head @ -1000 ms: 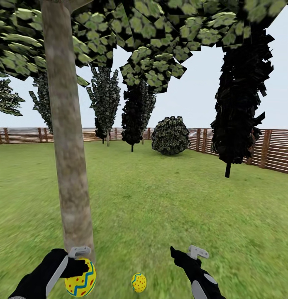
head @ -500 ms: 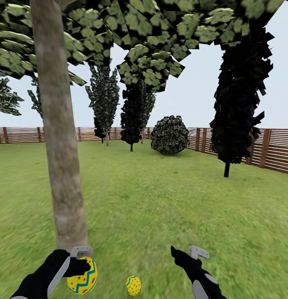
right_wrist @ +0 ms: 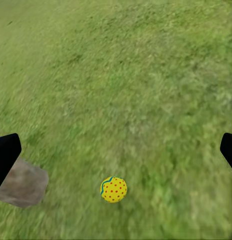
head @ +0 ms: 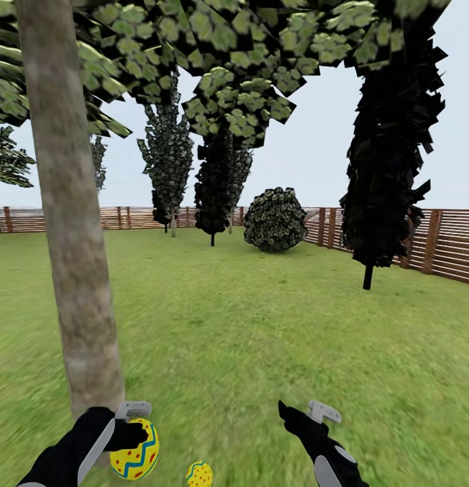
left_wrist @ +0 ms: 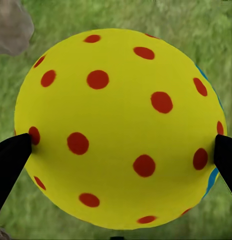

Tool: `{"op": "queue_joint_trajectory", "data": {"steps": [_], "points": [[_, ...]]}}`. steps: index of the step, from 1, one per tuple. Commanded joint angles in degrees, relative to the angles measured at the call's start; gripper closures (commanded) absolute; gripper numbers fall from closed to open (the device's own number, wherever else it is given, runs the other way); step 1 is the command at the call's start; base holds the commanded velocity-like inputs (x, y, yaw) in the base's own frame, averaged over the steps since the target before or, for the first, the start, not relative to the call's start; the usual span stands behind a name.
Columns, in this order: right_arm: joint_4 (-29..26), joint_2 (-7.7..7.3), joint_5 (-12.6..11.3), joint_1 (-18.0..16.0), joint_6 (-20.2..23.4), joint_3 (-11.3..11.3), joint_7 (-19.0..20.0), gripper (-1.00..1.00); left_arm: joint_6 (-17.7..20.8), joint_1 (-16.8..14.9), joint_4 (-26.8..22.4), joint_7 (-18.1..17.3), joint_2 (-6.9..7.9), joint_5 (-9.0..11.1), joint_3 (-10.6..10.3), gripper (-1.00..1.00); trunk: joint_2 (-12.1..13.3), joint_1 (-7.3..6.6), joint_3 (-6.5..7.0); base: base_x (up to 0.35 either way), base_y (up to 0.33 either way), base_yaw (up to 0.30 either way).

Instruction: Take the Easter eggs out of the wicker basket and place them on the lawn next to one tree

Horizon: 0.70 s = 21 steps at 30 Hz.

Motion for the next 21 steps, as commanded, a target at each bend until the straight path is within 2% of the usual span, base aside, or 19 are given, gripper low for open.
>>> {"op": "queue_joint_trajectory", "data": {"steps": [1, 7, 12, 14, 16, 17, 20, 21], "points": [[-0.1, -0.03, -0.4, 0.0, 0.2, 0.07, -0.44, -1.0, 0.21, -0.03, -0.04, 0.01, 0.05, 0.15, -0.19, 1.0, -0.01, 0.03, -0.07, 0.24, -0.234, 0.113], [-0.1, 0.03, -0.36, 0.0, 0.44, 0.02, -0.52, -1.0, 0.21, -0.03, -0.04, 0.01, 0.05, 0.15, -0.16, 1.0, -0.01, 0.03, -0.54, 0.213, -0.199, 0.135], [-0.51, 0.31, 0.01, 0.0, 0.79, 0.28, -0.88, -1.0, 0.21, -0.03, -0.02, -0.05, 0.05, 0.15, -0.09, 1.0, -0.01, 0.03, -0.96, 0.046, -0.037, 0.125], [-1.23, 0.45, 0.36, -0.27, 4.21, 0.53, -0.98, -1.0, 0.21, -0.03, -0.01, -0.01, 0.05, 0.15, -0.03, 1.0, -0.01, 0.03, -1.13, 0.005, -0.004, 0.095], [-3.45, 0.49, 0.7, -1.28, 11.98, 0.59, -1.1, -1.0, 0.21, -0.02, -0.04, 0.0, 0.05, 0.18, 0.03, 1.0, -0.01, 0.03, -1.31, 0.002, -0.002, 0.082], [-4.74, 0.41, 0.76, -2.15, 14.4, 0.54, -1.15, -1.0, 0.21, -0.01, -0.03, 0.0, 0.05, 0.2, 0.05, 1.0, -0.01, 0.03, -1.4, 0.001, -0.001, 0.077], [-7.64, 0.16, 0.74, -5.87, 19.32, 0.26, -1.84, -1.0, 0.21, -0.02, -0.04, 0.05, 0.01, 0.23, 0.08, 1.0, -0.01, 0.03, -1.67, 0.006, -0.002, 0.061], [-8.26, 0.25, 0.68, -8.37, 21.6, 0.19, -3.27, -1.0, 0.17, -0.03, -0.05, 0.07, 0.0, 0.25, 0.08, 1.0, -0.01, 0.03, -1.76, 0.069, -0.054, 0.023]]}}
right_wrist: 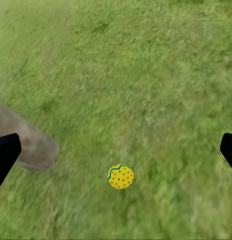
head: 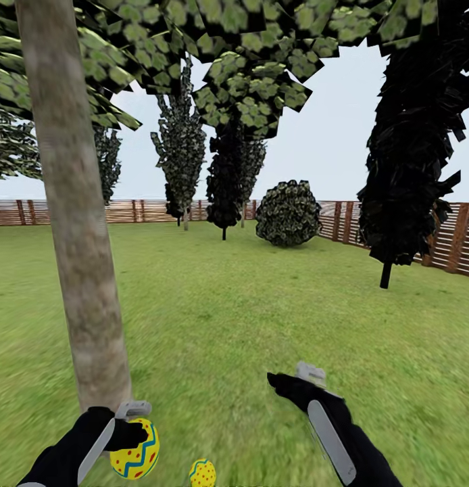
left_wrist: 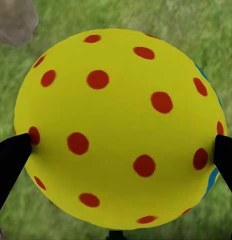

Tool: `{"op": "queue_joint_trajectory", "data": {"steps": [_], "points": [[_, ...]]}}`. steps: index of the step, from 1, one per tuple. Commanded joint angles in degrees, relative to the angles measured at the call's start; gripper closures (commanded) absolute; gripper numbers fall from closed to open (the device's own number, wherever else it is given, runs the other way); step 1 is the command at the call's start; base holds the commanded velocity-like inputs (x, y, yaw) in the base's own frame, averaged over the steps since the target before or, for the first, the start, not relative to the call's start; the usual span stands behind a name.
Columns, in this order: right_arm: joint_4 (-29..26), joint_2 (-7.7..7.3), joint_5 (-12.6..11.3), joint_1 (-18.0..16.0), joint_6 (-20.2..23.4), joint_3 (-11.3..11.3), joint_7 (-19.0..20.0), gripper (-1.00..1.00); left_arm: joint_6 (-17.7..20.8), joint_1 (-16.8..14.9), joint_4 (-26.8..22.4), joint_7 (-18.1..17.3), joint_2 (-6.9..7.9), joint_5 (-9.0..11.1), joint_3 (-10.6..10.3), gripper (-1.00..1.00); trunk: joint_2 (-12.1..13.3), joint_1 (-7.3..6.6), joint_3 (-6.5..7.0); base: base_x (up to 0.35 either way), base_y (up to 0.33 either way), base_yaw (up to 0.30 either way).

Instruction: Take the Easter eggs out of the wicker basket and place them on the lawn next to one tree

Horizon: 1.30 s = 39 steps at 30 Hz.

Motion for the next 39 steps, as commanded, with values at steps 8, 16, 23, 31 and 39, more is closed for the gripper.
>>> {"op": "queue_joint_trajectory", "data": {"steps": [8, 16, 23, 31, 39], "points": [[-1.88, 1.27, -1.01, -9.92, 3.2, 0.66, -6.51, -1.0, 0.15, -0.02, -0.06, 0.03, 0.01, 0.24, -0.12, 1.0, -0.04, 0.03, -0.76, 0.195, -0.149, 0.005], [-9.38, 3.32, -1.04, -11.31, 3.35, 4.39, -6.84, -1.0, 0.18, -0.02, -0.06, 0.16, -0.31, 0.24, -0.03, 1.0, -0.04, 0.03, -1.49, 0.174, -0.073, 0.0], [-10.42, 3.8, -0.75, -11.38, 2.9, 8.08, -6.66, -1.0, 0.32, -0.02, -0.06, 3.81, -0.37, 0.43, 0.08, 1.0, -0.04, 0.03, -2.13, -0.034, 0.034, 0.0], [-10.98, 3.7, -0.78, -11.29, 3.15, 8.16, -6.35, -1.0, -0.11, -0.02, 3.43, 4.02, -3.03, 0.29, 0.0, 1.0, -0.04, 0.03, -2.86, 0.013, 0.001, 0.0], [-10.35, 3.79, -0.79, -11.36, 3.0, 8.17, -6.25, -1.0, -2.92, -0.02, 6.57, 3.99, -3.05, 0.33, 0.14, 1.0, -2.04, 1.12, -4.5, 0.0, 0.0, 0.0]]}}
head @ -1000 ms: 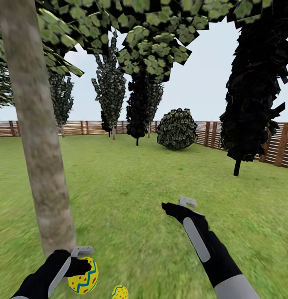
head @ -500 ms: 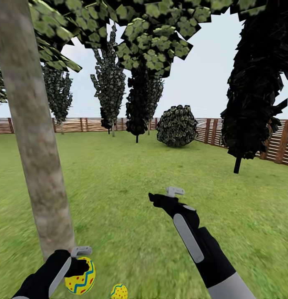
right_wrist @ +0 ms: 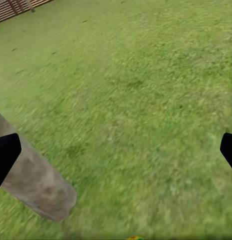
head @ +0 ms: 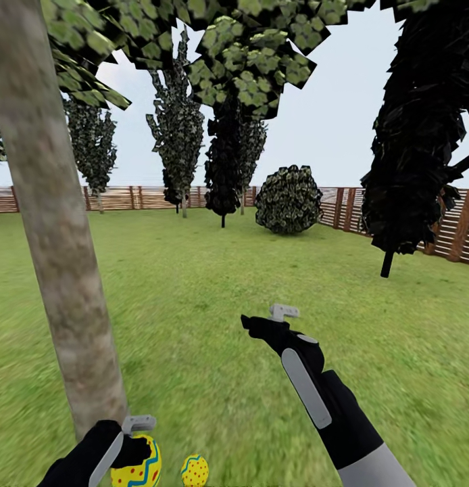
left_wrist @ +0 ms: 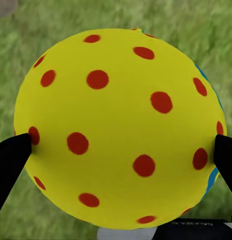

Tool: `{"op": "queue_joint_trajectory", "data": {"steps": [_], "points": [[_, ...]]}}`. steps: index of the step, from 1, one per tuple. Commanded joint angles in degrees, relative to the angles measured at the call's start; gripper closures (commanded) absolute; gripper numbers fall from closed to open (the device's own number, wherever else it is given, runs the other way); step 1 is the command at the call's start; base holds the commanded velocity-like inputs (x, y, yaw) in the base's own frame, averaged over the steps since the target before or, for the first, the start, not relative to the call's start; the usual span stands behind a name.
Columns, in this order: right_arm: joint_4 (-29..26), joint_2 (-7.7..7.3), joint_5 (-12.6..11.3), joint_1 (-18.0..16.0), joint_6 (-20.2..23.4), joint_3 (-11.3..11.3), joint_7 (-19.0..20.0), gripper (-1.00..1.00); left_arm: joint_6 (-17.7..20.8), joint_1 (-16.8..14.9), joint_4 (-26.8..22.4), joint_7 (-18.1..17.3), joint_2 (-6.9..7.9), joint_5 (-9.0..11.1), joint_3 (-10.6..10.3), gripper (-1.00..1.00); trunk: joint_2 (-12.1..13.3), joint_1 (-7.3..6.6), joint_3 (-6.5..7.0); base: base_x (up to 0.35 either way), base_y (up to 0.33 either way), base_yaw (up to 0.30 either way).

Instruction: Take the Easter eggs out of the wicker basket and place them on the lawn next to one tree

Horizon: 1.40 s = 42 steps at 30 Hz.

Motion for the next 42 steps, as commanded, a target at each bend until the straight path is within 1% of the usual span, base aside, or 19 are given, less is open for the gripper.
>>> {"op": "queue_joint_trajectory", "data": {"steps": [1, 4, 10, 15, 16, 17, 28, 33, 37, 42], "points": [[-0.03, 0.02, -0.6, -0.07, 0.04, 0.07, -0.58, -1.0, -0.25, -0.04, -0.01, 0.07, 0.08, 0.23, -0.28, 1.0, -0.51, 0.24, -0.38, 0.0, 0.0, 0.0], [-0.01, 0.04, -0.6, -0.03, -0.1, 0.13, -0.58, -1.0, -2.83, -0.04, 0.6, 0.07, 0.06, 0.16, -0.2, 1.0, -1.71, 0.9, -1.2, 0.0, 0.0, 0.0], [0.08, 0.04, -0.6, -0.06, -0.26, 0.23, -0.58, -1.0, -9.27, -1.75, 7.15, 0.07, 0.0, 0.14, -0.25, 1.0, -4.12, 2.22, -2.83, 0.0, 0.0, 0.0], [0.1, 0.04, -0.6, -0.05, -0.3, 0.24, -0.58, -1.0, -12.73, -2.37, 8.94, 0.07, -0.01, 0.12, -0.58, 1.0, -6.12, 3.32, -4.19, 0.0, 0.0, 0.0], [0.15, 0.04, -0.6, -0.05, -0.31, 0.24, -0.58, -1.0, -13.83, -2.41, 9.8, 0.07, -0.01, 0.11, -0.59, 1.0, -6.52, 3.54, -4.46, 0.0, 0.0, 0.0], [0.37, 0.08, -0.6, -0.06, -0.33, 0.24, -0.58, -1.0, -15.82, -2.47, 11.01, 0.07, -0.05, 0.1, -0.6, 1.0, -6.93, 3.76, -4.73, 0.0, 0.0, 0.0], [0.85, 0.13, -0.6, -0.07, -0.49, 0.33, -0.58, -1.0, -24.93, -2.59, 14.17, 0.07, -0.09, 0.0, -0.61, 1.0, -11.34, 6.17, -7.72, 0.0, 0.0, 0.0], [0.94, 0.14, -0.6, -0.07, -0.53, 0.39, -0.58, -1.0, -26.31, -2.59, 14.29, -0.03, -0.11, 0.0, -0.61, 1.0, -13.34, 7.27, -9.07, 0.0, 0.0, 0.0], [0.96, 0.13, -0.6, -0.07, -0.54, 1.62, -0.58, -1.0, -26.47, -2.59, 14.3, -0.55, -0.14, 0.0, -0.61, 1.0, -14.95, 8.15, -10.16, 0.0, 0.0, 0.0], [0.97, 0.13, -0.6, -0.05, -0.59, 1.97, -0.58, -1.0, -26.9, -2.59, 14.29, -1.15, -0.17, 0.0, -0.69, 1.0, -16.95, 9.25, -11.52, 0.0, 0.0, 0.0]]}}
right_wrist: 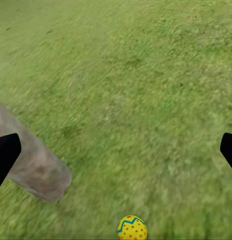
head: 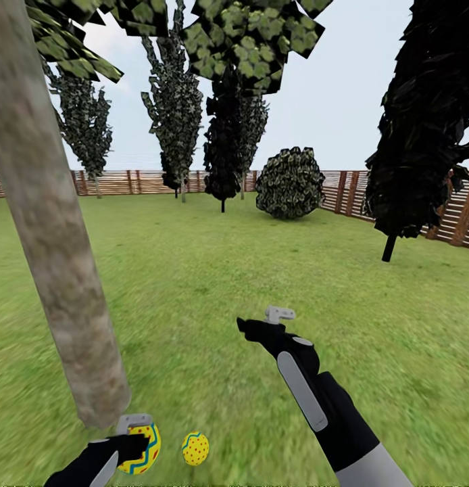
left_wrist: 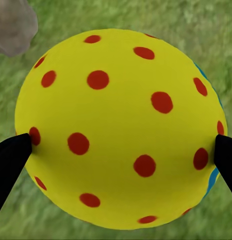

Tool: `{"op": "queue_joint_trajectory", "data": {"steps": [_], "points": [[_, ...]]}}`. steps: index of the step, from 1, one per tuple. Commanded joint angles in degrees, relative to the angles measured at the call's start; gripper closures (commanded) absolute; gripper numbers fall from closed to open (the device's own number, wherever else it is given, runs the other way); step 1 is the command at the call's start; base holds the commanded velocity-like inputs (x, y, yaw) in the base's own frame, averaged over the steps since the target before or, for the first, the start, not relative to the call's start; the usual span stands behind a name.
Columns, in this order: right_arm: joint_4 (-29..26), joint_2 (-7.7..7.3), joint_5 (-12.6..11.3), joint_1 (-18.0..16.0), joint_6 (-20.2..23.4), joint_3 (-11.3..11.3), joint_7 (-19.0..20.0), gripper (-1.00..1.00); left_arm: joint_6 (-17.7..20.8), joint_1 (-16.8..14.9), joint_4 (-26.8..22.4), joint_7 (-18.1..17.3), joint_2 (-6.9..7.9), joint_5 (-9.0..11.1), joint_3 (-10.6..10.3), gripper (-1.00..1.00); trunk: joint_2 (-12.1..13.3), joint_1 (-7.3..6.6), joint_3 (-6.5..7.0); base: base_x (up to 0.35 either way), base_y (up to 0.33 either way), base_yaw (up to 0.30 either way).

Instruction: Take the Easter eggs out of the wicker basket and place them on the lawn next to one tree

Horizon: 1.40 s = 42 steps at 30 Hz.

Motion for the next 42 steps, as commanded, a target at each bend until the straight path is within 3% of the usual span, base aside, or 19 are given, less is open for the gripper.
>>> {"op": "queue_joint_trajectory", "data": {"steps": [1, 7, 15, 36, 42], "points": [[-0.07, 0.0, -0.6, -0.07, 0.08, 0.08, -0.58, -1.0, 0.26, -0.02, -0.13, -0.45, 0.06, 0.59, -0.34, 1.0, -0.47, 0.23, -0.36, 0.0, 0.0, 0.0], [-0.1, 0.0, -0.6, -0.07, -0.4, 0.27, -0.54, -1.0, 0.4, -0.02, -0.25, -3.46, 0.05, 0.64, -0.35, 1.0, -2.88, 1.55, -1.87, 0.0, 0.0, 0.0], [-0.11, -0.09, -0.56, -0.04, -3.14, 3.24, -0.54, -1.0, 0.44, -0.04, -0.4, -3.68, -1.03, 0.6, -0.58, 1.0, -6.09, 3.31, -3.33, 0.0, 0.0, -0.053], [-0.19, -0.23, -0.6, 0.0, -3.27, 3.62, -0.23, -1.0, 0.08, -0.11, -0.18, -2.86, -1.0, 0.75, -0.61, 1.0, -14.51, 7.92, -7.01, 0.0, 0.0, -0.051], [-0.17, -0.73, -0.63, 0.01, -3.07, 2.91, 11.84, -1.0, -0.13, -0.11, -0.18, -1.65, -1.0, 0.77, -0.51, 1.0, -16.92, 9.24, -8.09, 0.0, 0.0, 0.0]]}}
